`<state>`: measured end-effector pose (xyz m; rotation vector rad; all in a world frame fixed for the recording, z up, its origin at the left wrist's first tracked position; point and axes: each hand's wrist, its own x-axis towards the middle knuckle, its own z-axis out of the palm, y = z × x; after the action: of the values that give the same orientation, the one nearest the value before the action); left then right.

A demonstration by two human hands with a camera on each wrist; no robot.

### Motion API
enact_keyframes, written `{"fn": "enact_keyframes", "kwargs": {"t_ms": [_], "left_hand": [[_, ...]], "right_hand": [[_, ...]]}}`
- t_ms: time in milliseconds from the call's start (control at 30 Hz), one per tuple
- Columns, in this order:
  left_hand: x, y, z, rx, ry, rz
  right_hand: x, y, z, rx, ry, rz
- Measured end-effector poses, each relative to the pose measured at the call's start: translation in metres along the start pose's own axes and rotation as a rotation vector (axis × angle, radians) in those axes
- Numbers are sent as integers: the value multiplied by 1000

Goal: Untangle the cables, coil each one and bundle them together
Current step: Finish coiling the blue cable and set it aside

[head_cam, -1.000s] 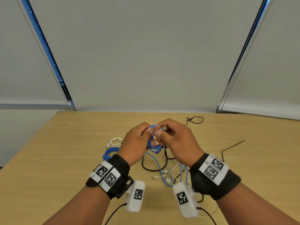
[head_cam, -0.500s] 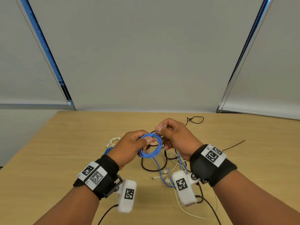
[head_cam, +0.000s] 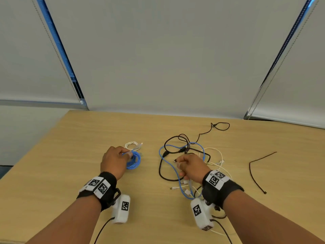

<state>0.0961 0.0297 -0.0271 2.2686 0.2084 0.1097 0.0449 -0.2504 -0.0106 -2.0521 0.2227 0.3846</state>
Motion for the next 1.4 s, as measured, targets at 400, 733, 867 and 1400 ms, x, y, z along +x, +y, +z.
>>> {"fn": "enact_keyframes", "kwargs": {"t_ms": [400, 733, 867, 1400], "left_hand": [[-5, 1, 12, 63, 12, 85], [-64, 73, 62, -510, -602, 190], [-60, 86, 58, -757, -598, 54], [-50, 97, 24, -641, -550, 239]], "right_hand": [[15, -5, 18, -83, 2, 6], [-10, -56, -30, 524, 62, -154], [-22, -62, -50, 683, 55, -177], [-32, -97, -131, 981, 289, -244]]}}
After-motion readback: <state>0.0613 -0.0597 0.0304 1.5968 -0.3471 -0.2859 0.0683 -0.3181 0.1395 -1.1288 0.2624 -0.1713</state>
